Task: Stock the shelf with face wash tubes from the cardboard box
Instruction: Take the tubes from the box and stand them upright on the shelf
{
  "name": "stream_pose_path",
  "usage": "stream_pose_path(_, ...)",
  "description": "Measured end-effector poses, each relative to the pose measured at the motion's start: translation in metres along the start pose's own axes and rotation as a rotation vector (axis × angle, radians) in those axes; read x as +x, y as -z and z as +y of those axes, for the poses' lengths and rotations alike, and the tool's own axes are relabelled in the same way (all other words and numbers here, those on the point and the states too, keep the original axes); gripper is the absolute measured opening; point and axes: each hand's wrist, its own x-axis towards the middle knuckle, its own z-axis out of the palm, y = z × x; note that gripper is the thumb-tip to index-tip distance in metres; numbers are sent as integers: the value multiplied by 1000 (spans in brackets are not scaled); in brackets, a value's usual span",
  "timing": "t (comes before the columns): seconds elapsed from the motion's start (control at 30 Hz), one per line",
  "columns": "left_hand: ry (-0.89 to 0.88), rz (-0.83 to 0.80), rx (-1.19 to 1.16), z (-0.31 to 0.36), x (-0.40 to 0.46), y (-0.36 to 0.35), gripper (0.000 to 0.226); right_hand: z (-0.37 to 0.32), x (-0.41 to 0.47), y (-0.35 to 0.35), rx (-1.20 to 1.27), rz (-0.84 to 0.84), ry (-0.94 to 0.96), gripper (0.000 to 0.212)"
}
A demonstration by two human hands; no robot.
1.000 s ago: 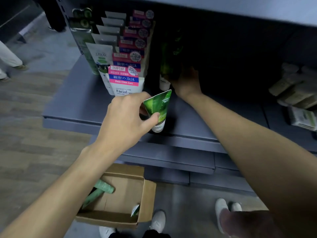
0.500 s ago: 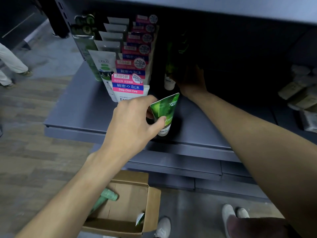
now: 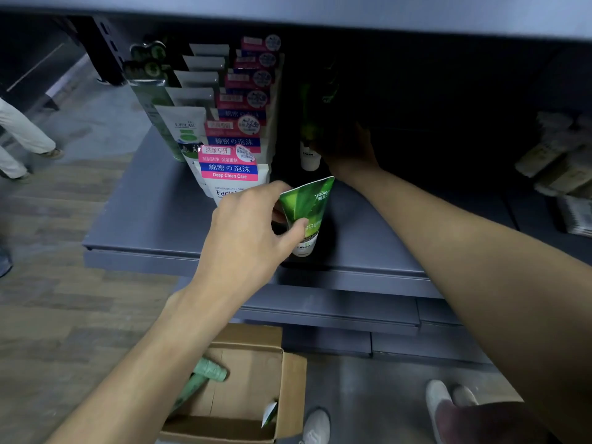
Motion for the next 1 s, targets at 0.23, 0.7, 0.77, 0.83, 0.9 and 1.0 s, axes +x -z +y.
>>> stream_pose_path(0.23, 35, -14, 1, 1, -2, 0, 19, -6, -27, 8, -105, -13, -5, 56)
stream_pose_path(0.7, 45, -70, 8, 6, 3, 4, 18, 19, -155, 8, 525, -256, 74, 40)
stream_pose_path(0.77, 64, -49, -5, 6, 2, 3, 19, 13, -158, 5, 536, -193, 56, 36)
stream_pose_path(0.83, 84, -33, -17, 6, -1, 2, 21, 10, -160, 2, 537, -136, 36, 31)
stream_pose_path(0.9, 100, -28, -24, 5, -4, 1, 21, 9, -161, 0, 522, -102, 32, 29)
stream_pose_path(1.0, 102, -30, -37, 2, -9, -1, 23, 8, -160, -3, 500, -62, 39, 27)
